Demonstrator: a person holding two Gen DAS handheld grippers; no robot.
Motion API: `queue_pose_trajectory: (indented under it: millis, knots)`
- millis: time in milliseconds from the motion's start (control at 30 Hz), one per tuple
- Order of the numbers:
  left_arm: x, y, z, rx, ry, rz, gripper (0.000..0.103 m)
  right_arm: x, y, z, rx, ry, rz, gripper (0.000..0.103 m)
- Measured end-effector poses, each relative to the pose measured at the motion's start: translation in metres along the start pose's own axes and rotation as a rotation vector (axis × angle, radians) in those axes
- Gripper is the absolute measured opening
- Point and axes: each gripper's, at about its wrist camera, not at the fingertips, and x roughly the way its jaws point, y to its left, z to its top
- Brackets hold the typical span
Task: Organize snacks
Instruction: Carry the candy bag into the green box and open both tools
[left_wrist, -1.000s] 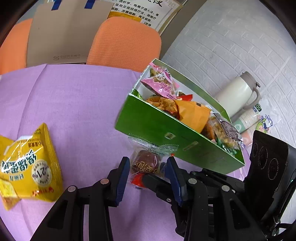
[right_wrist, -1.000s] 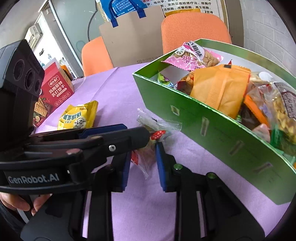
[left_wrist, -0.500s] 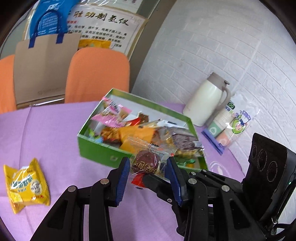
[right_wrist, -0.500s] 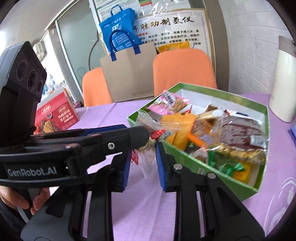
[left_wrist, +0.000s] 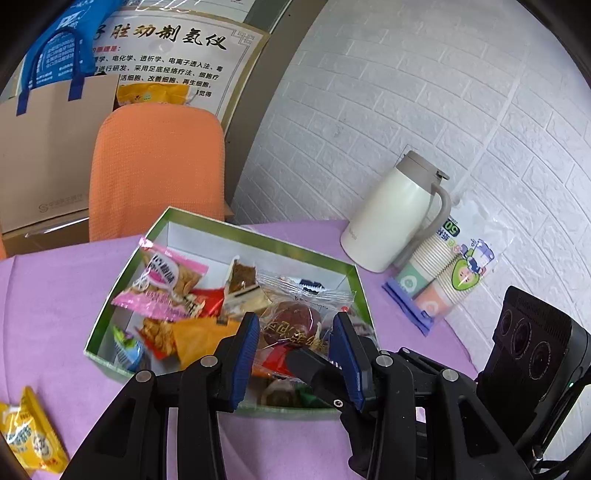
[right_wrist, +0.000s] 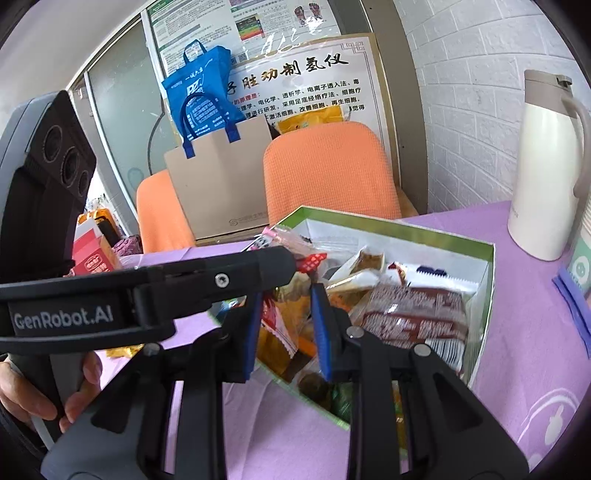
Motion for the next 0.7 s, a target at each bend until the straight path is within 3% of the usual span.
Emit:
queue_pose_trajectory:
  millis: [100,133,167,200,233,300,367,700]
  knots:
    - [0.013,0.006,0.007,-0.019,0.006,-0.011,0.042,0.014,-0.006,0.003,-0.023,-0.011,-0.041,0.031]
    - [0.016,0.009,0.007,-0.025,0.002,-0.013,0.042,0.018,-0.008,0.001,-0.029,0.002,-0.062,0.038]
    - [0.020,0.012,0.007,-0.029,-0.003,0.007,0.042,0.021,-0.009,-0.001,-0.036,0.012,-0.087,0.056]
    - [0.023,0.016,0.005,-0.031,-0.003,0.046,0.046,0.020,-0.009,-0.005,-0.054,0.013,-0.110,0.066]
    - [0.025,0.019,0.004,-0.034,0.008,0.077,0.058,0.018,-0.009,-0.010,-0.077,0.003,-0.126,0.067]
    - [0.025,0.027,-0.002,-0.048,0.010,0.103,0.068,0.018,-0.009,-0.015,-0.103,-0.001,-0.158,0.074]
    - [0.022,0.034,-0.007,-0.066,0.002,0.106,0.068,0.019,-0.009,-0.020,-0.107,0.004,-0.160,0.081]
    - [0.003,0.041,-0.019,-0.074,0.011,0.136,0.075,0.001,0.007,-0.025,-0.126,-0.021,-0.143,0.089]
